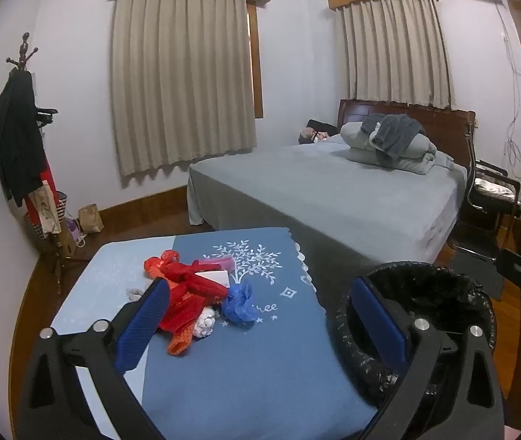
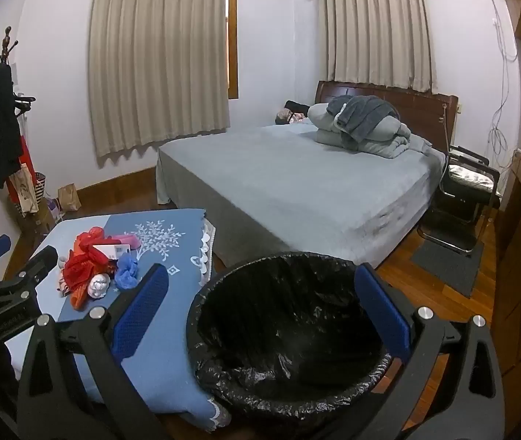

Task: Collect trash

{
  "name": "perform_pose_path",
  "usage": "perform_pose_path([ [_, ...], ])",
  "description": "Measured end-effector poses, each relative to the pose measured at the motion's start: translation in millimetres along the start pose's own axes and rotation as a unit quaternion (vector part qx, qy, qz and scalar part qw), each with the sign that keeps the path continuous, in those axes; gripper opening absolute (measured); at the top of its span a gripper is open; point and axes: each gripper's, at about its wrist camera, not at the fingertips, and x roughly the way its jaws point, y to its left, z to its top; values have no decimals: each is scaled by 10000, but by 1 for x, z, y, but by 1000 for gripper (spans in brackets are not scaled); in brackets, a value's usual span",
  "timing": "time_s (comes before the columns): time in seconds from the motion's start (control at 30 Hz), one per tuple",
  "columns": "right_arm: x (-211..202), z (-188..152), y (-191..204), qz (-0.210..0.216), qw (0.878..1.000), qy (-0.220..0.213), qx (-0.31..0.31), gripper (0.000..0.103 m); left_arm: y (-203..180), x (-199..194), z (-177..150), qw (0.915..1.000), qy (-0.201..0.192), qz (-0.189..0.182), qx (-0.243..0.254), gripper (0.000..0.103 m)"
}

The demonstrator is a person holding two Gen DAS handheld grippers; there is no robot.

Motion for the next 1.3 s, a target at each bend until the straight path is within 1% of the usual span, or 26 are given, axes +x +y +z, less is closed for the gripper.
perform_pose_path([
  [0.5,0,0,1,-6,10000,-24,-10,98,-1,0,-3,10000,19,17,25,97],
  [0.53,0,0,1,-2,10000,-24,-14,98,4,3,1,10000,8,15,9,97],
  [1.3,1,0,1,9,10000,-14,-7,98,6,1,2,10000,8,20,0,97],
])
